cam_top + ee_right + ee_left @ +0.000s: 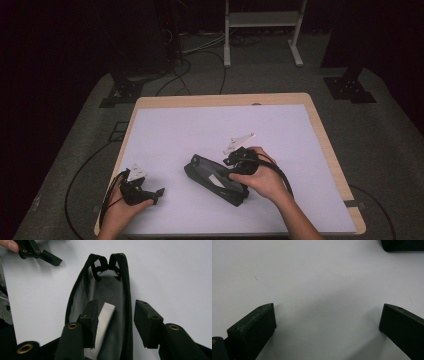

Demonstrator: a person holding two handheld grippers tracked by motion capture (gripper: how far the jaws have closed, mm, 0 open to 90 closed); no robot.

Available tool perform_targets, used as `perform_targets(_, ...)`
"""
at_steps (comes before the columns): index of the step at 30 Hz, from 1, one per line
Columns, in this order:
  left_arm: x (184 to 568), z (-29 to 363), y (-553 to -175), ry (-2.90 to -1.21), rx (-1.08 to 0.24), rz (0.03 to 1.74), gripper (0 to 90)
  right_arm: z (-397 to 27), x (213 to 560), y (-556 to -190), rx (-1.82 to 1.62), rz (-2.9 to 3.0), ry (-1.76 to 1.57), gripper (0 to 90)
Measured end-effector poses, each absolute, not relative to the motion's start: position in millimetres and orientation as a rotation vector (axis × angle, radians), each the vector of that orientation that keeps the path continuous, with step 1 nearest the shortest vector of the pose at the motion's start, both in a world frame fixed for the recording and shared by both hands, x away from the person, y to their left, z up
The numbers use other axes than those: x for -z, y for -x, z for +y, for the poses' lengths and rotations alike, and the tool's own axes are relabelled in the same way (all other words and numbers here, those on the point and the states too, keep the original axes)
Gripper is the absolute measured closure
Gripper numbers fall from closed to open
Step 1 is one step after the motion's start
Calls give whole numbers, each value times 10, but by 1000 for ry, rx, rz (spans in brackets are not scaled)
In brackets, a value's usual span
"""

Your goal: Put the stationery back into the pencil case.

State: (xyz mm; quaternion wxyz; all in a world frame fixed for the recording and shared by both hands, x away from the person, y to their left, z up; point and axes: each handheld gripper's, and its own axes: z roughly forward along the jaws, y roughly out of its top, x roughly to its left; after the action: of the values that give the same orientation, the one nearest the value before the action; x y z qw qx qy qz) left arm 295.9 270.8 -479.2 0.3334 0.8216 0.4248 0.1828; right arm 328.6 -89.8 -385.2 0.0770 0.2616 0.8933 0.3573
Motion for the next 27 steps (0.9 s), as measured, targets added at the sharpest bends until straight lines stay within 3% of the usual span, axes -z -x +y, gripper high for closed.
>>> perform_targets(11,4793,2710,-2959,-2147,-479,1107,0,-1201,3915,-3337,-1081,2578,-792,373)
perform_targets(27,4793,2712,-2958,-2150,-482,1103,0,-1661,4047,-3345,-1044,2520,-905,337)
